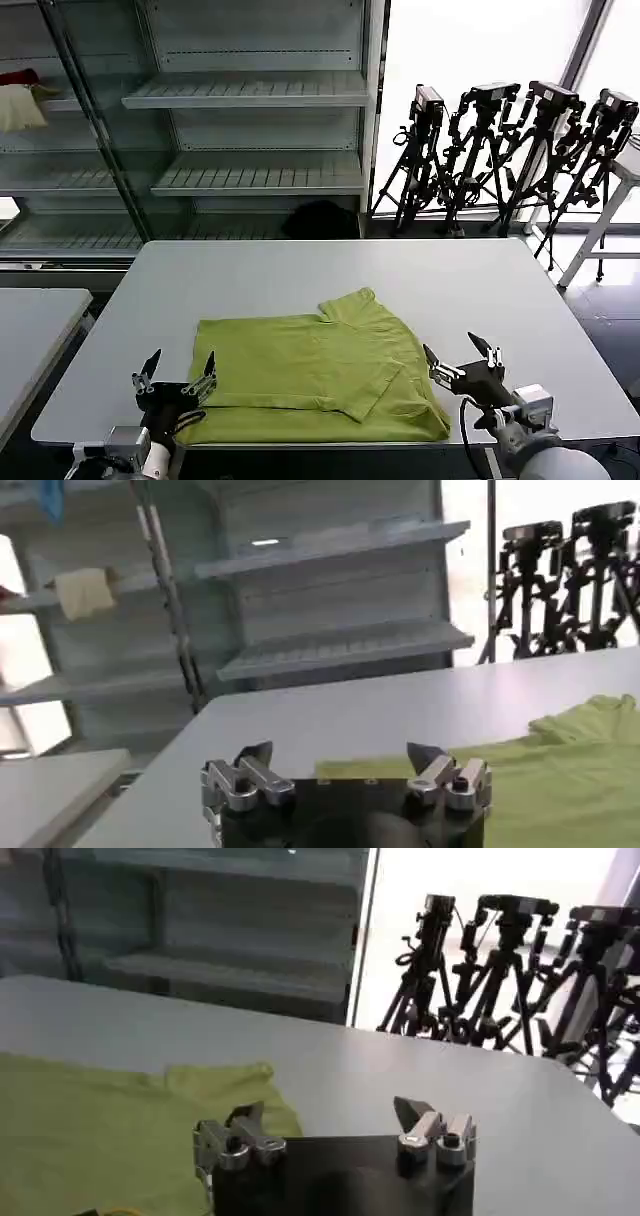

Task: Fold and organize the clothes.

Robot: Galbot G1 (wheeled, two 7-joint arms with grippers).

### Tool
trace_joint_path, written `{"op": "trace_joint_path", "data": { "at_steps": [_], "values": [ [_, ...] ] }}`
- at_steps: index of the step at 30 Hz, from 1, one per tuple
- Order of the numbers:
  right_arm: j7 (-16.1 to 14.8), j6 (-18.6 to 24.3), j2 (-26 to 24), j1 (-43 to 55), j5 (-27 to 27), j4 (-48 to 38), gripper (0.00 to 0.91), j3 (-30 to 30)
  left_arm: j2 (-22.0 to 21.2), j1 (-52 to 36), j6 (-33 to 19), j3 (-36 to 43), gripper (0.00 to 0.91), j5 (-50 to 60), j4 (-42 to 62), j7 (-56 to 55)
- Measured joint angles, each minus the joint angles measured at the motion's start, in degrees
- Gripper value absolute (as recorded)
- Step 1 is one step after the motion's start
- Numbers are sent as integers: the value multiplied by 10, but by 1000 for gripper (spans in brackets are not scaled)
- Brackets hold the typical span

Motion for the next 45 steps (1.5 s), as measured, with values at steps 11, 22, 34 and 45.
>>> {"op": "trace_joint_path", "data": {
  "at_steps": [11, 22, 34, 45],
  "values": [
    [-68, -33, 75, 244, -15, -191, 907, -136, 0, -127, 33, -5, 907, -58, 117, 99],
    [-133, -55, 139, 350, -36, -319, 907, -201, -3, -196, 67, 1, 907, -75, 181, 142],
    [-171, -63, 178, 405, -63, -402, 907, -216, -9, -239, 83, 3, 907, -85, 237, 149],
    [-187, -65, 194, 421, -79, -439, 907, -224, -17, -258, 87, 0, 796, -89, 279, 154]
  ]
}}
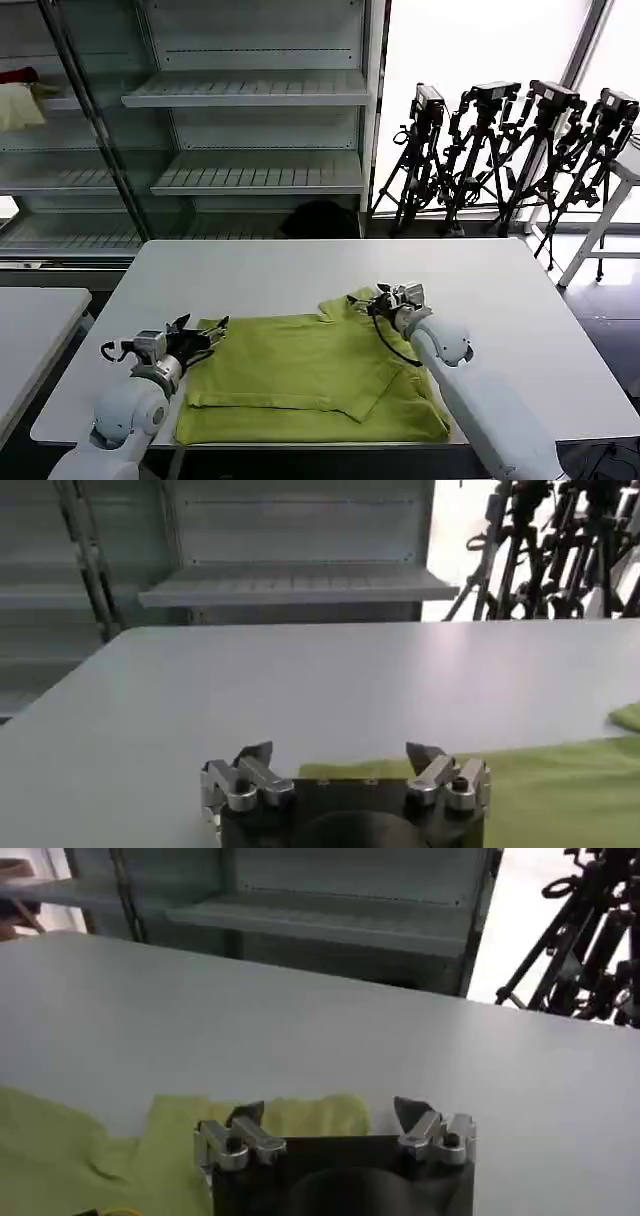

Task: Fold and organize the clothes.

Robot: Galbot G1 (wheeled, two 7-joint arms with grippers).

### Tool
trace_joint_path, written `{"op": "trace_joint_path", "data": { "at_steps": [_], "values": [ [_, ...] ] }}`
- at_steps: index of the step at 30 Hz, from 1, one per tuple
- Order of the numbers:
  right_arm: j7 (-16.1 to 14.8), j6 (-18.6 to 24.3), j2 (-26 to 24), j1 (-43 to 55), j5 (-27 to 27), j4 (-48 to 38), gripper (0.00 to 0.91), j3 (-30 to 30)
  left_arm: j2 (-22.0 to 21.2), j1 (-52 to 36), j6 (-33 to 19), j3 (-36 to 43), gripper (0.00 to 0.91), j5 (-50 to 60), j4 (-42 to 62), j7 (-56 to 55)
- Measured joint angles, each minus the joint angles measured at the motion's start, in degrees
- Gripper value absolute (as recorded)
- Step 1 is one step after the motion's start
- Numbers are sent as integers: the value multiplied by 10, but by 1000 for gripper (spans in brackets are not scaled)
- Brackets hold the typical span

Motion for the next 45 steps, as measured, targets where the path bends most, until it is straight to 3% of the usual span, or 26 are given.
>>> {"op": "trace_joint_path", "data": {
  "at_steps": [1, 2, 3, 6, 7, 8, 9, 10, 11, 12, 13, 14, 32, 45],
  "values": [
    [-1, 0, 1, 0, -1, -1, 907, 0, 0, 0, 0, -1, 715, -1, 3, 0],
    [-3, 0, 1, -1, -1, -2, 907, 0, 1, -1, 0, -2, 715, -3, 6, 0],
    [-4, 0, 2, -1, -2, -4, 907, 0, 1, -2, 1, -3, 655, -5, 9, 0],
    [-7, 0, 3, -2, -4, -7, 907, 1, -1, -2, 1, -3, 615, -7, 18, 3],
    [-7, 0, 4, -2, -5, -8, 907, 1, -1, -2, 0, -3, 383, -7, 21, 3],
    [-8, 1, 5, -2, -6, -10, 907, 2, -3, -2, 0, -3, 282, -7, 24, 4],
    [-9, 1, 5, -3, -8, -10, 826, 2, -4, -2, 0, -3, 101, -7, 26, 5],
    [-10, 1, 5, -4, -9, -10, 544, 2, -5, -2, -1, -3, 20, -7, 27, 5],
    [-10, 1, 5, -5, -9, -10, 383, 3, -6, -2, -2, -2, 20, -6, 29, 5],
    [-10, 1, 5, -6, -10, -10, 141, 3, -6, -2, -3, -2, 20, -6, 30, 5],
    [-11, 1, 5, -7, -11, -10, 20, 3, -6, -2, -3, -2, 20, -6, 30, 6],
    [-11, 1, 5, -8, -11, -9, 0, 4, -6, -2, -3, -2, 10, -6, 30, 8],
    [-11, 7, -4, -30, -15, 22, 0, 2, 3, 13, -28, -5, 0, 4, 14, 32],
    [6, 24, -27, -49, 6, 89, 0, 10, 19, 32, -62, -16, 0, 14, -13, 46]
  ]
}}
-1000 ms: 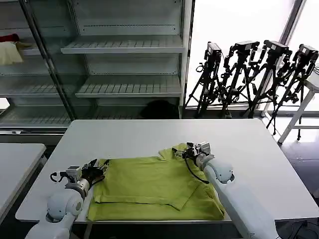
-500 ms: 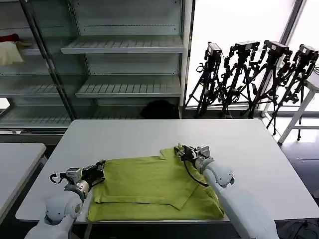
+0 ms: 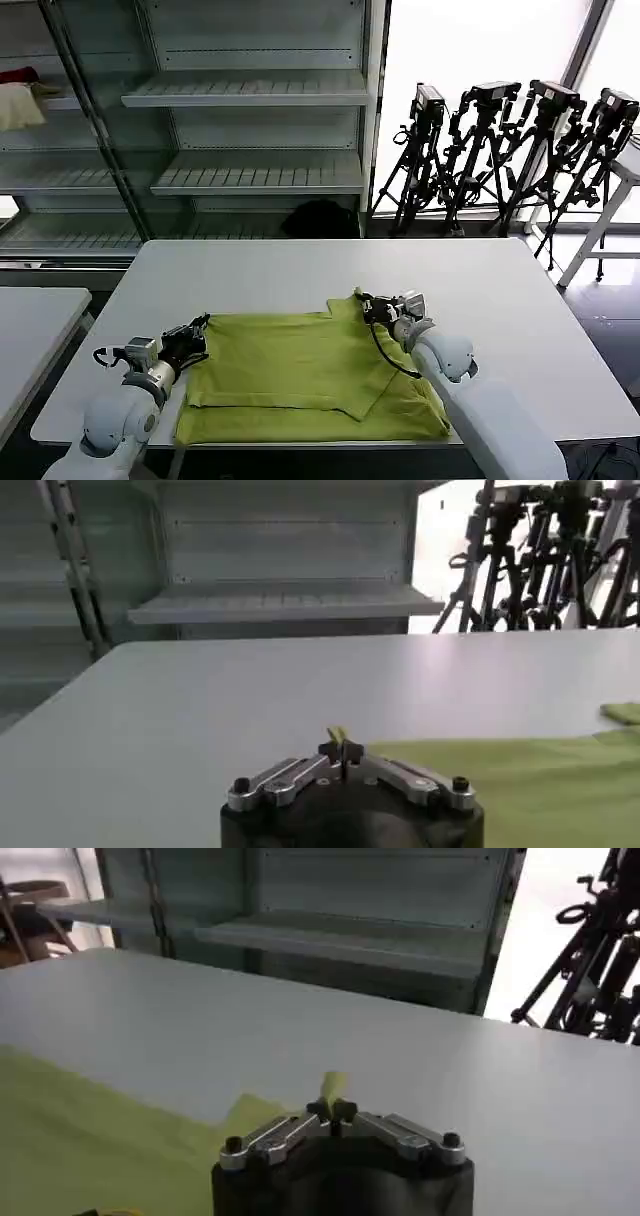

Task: Fold and organize the clothes.

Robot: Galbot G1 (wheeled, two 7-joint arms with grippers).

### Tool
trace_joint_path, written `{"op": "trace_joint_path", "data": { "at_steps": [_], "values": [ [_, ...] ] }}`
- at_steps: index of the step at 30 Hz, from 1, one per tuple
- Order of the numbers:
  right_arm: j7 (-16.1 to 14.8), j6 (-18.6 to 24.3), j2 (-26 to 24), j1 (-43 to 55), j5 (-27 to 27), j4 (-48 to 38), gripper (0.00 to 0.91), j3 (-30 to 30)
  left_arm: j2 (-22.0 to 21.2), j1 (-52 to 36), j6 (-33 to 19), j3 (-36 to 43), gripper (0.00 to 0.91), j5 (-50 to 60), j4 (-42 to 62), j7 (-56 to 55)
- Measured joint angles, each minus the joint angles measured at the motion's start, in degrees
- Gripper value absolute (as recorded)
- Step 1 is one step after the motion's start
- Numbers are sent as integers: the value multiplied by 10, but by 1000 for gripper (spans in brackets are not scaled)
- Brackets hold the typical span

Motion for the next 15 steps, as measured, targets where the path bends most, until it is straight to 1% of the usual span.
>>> {"op": "trace_joint_path", "data": {
  "at_steps": [9, 15],
  "values": [
    [1, 16, -36, -31, 19, 61, 0, 20, 14, 33, -17, -7, 0, 19, -33, -7],
    [-4, 32, -69, -73, 30, 104, 0, 43, 23, 65, -25, -12, 0, 27, -69, -22]
  ]
}}
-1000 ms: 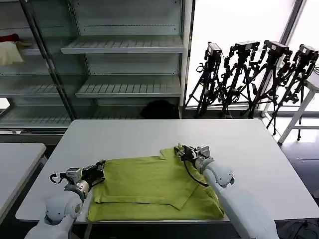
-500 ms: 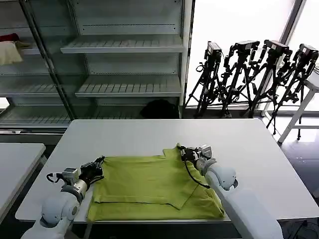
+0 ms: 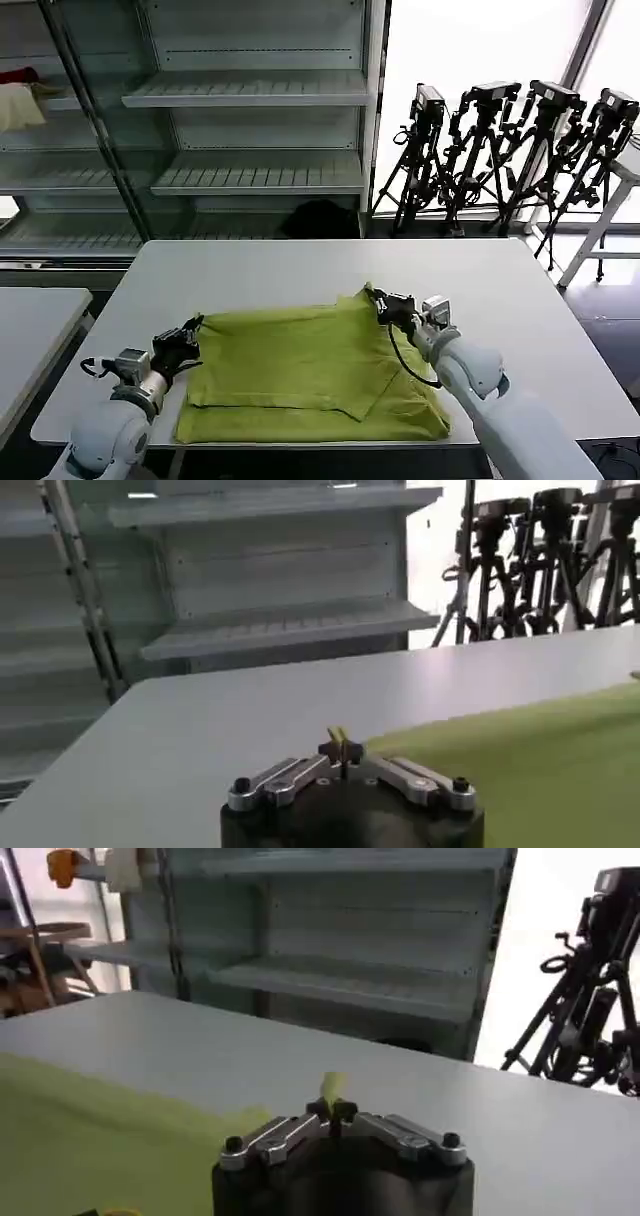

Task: Fold and organize the clothes.

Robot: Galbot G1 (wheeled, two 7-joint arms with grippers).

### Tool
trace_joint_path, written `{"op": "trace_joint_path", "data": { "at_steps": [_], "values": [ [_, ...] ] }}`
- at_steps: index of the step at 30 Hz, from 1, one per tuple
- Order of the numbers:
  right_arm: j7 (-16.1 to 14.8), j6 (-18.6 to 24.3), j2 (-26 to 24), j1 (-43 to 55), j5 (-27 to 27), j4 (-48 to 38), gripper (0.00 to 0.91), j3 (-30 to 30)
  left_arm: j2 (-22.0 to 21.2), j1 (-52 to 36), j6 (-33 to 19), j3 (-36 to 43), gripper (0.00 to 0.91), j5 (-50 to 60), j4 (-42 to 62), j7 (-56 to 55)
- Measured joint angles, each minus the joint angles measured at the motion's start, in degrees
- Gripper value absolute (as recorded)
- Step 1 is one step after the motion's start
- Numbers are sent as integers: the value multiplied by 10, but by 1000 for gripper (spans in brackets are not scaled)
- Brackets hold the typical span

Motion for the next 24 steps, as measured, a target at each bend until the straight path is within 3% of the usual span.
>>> {"op": "trace_joint_path", "data": {
  "at_steps": [24],
  "values": [
    [-4, 45, -92, -188, 14, 165, 0, 72, -2, 161, 7, -29, 0, 67, -159, -79]
  ]
}}
